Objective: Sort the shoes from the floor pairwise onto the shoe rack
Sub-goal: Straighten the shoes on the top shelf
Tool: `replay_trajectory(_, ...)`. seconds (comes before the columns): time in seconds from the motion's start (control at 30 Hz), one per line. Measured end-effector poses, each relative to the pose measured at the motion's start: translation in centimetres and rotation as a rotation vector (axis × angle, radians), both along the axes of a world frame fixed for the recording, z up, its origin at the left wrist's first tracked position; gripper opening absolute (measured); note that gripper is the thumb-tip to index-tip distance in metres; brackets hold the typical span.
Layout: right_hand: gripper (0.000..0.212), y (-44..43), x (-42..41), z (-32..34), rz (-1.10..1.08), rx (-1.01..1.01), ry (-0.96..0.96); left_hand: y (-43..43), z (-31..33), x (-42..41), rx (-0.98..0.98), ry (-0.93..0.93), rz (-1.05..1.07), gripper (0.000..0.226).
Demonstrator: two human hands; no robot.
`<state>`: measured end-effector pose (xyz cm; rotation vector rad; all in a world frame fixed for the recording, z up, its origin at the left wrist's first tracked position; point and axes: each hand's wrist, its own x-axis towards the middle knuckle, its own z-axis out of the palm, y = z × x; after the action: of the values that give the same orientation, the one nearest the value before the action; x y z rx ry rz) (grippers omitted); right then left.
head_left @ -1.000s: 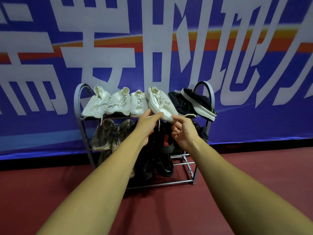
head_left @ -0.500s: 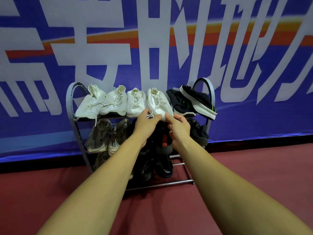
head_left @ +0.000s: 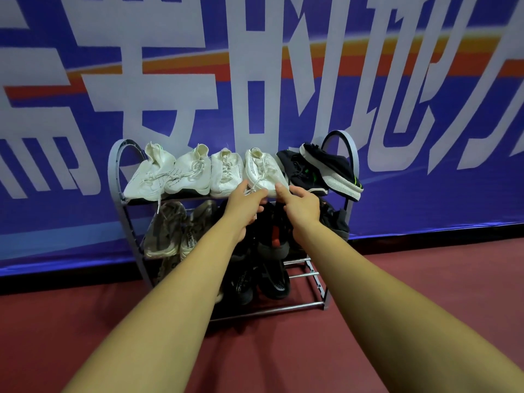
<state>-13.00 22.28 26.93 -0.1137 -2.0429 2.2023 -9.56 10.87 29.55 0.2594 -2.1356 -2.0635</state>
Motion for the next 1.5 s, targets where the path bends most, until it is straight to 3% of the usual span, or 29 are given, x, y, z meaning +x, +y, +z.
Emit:
replay_trajectory(0.27,0.025,2.6,2.7,1.5,0.072,0.115,0.044,0.9,0.4,1.8,-0.015,-0.047,-0.012,0.038)
replay_trajectory(0.43,0.026,4.9,3.8,2.1,0.089,0.189,0.04,0.9,0.7,2.8,-0.147,-0.021,-0.014,0.064)
replay_trajectory(0.8,0.04,10.2,3.5,1.9,-0.144,0.344,0.014,4.9,1.6,2.9,-0.3,0.025,-0.167,0.045)
replay_trajectory(1.03,0.051,12.2,2.1,1.4,-0.323,0.286,-0.079,9.4,0.7,1.0,-0.376,0.078,-0.245,0.052)
replay_trajectory(1.17,0.063,12.6,0.7,1.2,-0.334,0.153,-0.19,10.4,-0.2,-0.2,-0.377,0.068,-0.266,0.052)
replay_trajectory(1.37,0.042,11.6,-0.5,1.8,-0.26,-0.271,-0.234,10.4,0.0,-1.0,-0.293,0.075,-0.247,0.042)
replay_trajectory(1.5,0.025,11.1,0.0,2.5,-0.271,-0.327,-0.247,10.3,0.7,-1.1,-0.199,0.038,-0.237,0.036)
